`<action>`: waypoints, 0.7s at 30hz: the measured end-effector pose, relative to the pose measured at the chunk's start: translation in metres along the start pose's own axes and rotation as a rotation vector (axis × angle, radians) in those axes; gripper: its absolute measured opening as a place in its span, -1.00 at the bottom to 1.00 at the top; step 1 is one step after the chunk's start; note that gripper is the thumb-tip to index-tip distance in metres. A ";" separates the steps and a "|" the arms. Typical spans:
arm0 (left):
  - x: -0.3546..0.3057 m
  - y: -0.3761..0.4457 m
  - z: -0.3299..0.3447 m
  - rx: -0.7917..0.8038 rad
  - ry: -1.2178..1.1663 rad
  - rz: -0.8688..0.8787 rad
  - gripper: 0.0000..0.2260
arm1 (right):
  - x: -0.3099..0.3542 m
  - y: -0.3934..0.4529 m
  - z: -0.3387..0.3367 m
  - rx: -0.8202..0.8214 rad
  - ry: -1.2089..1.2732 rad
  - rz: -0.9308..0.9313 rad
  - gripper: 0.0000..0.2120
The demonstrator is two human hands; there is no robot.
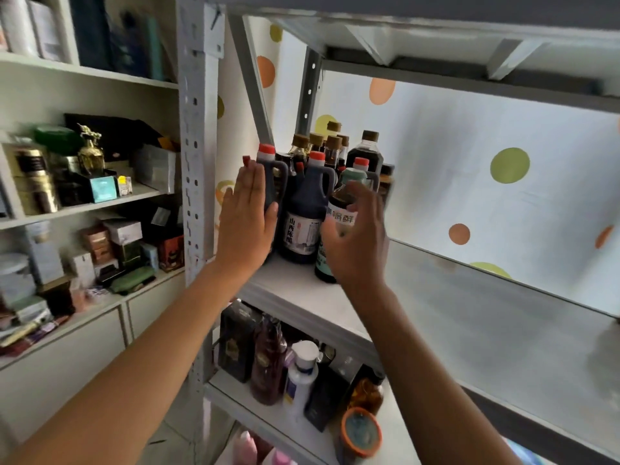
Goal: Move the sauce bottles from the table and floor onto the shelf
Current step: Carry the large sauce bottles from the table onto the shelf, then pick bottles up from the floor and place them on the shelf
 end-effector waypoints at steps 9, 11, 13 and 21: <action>0.014 -0.105 -0.038 0.031 -0.023 -0.024 -0.51 | 0.042 -0.088 0.054 0.260 -0.021 -0.252 -0.49; 0.025 -0.130 -0.048 0.028 0.005 -0.040 -0.51 | 0.050 -0.109 0.066 0.341 -0.010 -0.263 -0.48; 0.039 -0.155 -0.057 0.023 0.023 -0.086 -0.52 | 0.058 -0.131 0.080 0.421 0.007 -0.280 -0.46; 0.096 -0.278 -0.088 0.019 0.198 -0.433 -0.50 | 0.076 -0.232 0.151 0.649 0.214 -0.313 -0.49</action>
Point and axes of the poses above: each hand's wrist, its own y-axis towards the middle knuckle, its own z-axis out of the palm, x = y × z, the point moved 1 cm from there along y, towards the middle knuckle, and after that the axes turned 8 degrees about -y, right-handed, at the moved point
